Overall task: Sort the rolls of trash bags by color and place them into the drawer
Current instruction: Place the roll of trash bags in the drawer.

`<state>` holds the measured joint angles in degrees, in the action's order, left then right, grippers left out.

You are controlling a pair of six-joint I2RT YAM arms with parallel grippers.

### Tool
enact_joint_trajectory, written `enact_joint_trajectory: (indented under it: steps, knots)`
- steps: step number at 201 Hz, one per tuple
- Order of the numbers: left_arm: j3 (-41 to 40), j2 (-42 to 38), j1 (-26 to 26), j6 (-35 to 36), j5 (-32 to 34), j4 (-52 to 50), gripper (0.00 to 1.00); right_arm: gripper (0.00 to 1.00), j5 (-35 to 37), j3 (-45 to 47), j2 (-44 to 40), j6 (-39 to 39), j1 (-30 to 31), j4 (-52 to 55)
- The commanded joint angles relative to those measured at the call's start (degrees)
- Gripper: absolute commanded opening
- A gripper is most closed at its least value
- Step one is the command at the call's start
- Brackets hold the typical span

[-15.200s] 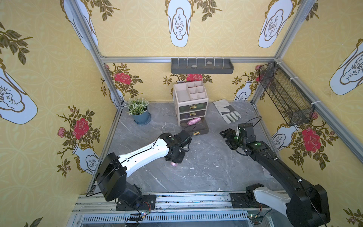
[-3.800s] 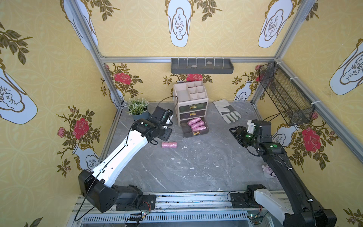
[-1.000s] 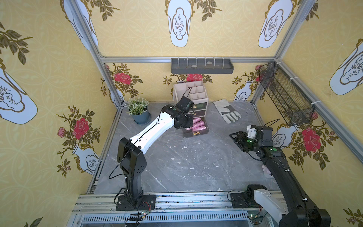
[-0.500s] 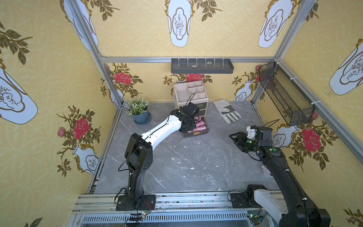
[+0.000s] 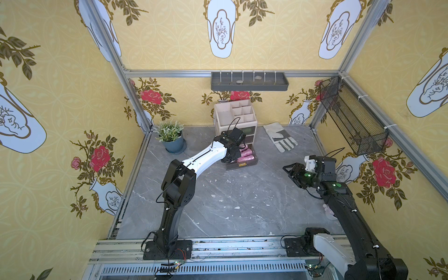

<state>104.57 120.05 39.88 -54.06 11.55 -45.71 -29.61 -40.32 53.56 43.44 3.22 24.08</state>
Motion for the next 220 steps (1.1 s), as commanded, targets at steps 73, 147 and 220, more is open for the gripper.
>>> enact_joint_trajectory:
  steps: [73, 147, 220]
  knots:
    - [1.1, 4.1, -0.8, -0.8, -0.8, 1.4, 0.07, 0.58, -0.1, 0.0, 0.2, -0.6, -0.1, -0.6]
    - [-0.7, 3.2, -1.2, -0.6, -2.1, 2.0, 0.3, 0.57, 0.1, 0.1, 0.3, -0.7, -0.1, -0.5]
    - [-1.5, -4.5, -0.3, 2.1, -1.3, 1.3, 0.43, 0.58, -0.5, -0.1, -0.1, 0.1, 0.0, -0.8]
